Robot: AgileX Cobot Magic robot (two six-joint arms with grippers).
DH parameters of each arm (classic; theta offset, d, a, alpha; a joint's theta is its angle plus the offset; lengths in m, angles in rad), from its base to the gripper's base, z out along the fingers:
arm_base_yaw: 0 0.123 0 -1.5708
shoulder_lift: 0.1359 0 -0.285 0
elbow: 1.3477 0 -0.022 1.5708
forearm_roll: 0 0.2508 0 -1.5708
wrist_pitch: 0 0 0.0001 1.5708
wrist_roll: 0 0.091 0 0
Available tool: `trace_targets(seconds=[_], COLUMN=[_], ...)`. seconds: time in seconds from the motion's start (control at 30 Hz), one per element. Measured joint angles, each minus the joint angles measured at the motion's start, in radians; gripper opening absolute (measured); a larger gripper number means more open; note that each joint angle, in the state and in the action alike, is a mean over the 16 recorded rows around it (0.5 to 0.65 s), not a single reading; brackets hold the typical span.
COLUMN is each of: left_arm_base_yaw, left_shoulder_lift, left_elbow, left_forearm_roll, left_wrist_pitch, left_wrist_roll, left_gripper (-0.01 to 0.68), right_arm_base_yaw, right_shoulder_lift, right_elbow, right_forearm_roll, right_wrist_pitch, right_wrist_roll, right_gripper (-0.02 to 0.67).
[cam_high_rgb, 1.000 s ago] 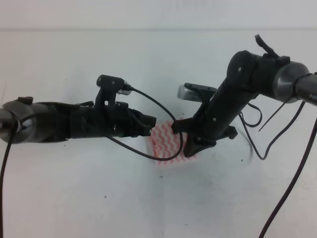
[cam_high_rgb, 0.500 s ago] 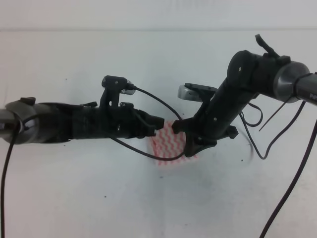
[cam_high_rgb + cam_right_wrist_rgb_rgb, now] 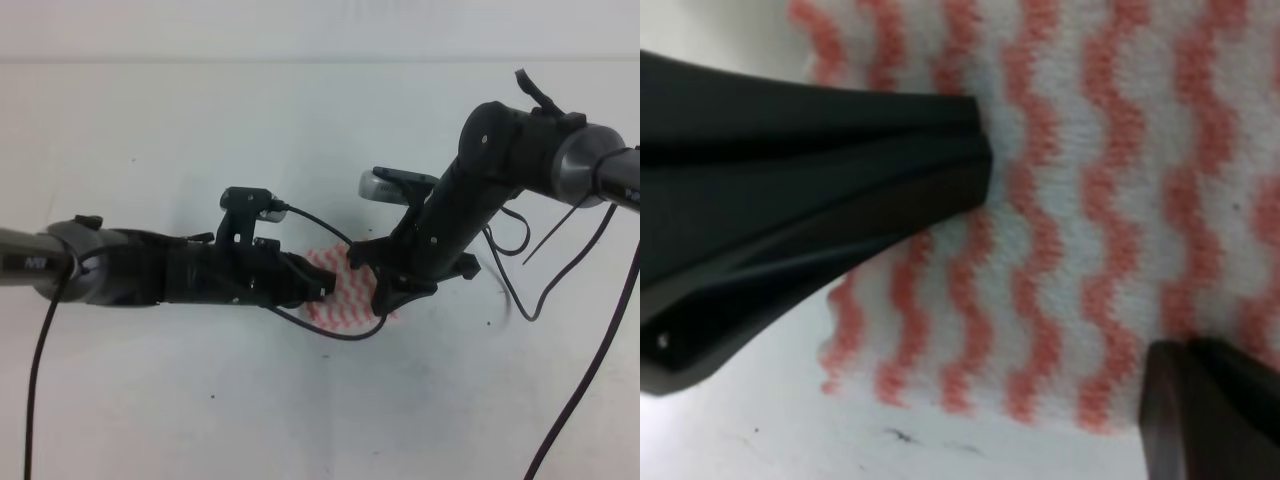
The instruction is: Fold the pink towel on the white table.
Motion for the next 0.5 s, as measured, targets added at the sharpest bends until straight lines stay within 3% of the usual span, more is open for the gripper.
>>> trace_targets(seconds=[0.5], left_arm_base_yaw=[0.046], left_shoulder_lift=[-0.073], left_elbow=[0.000], left_forearm_roll=[0.222], left_wrist_pitch=[-0.009], left_wrist_roll=[-0.149], left_gripper=[-0.005], right_arm_base_yaw=[0.000], right_shoulder_lift=[-0.001], right_elbow=[0.000], right_forearm_roll=[0.001], right_wrist_pitch=[-0.002], right_wrist_roll=[0.000], right_gripper=[-0.018])
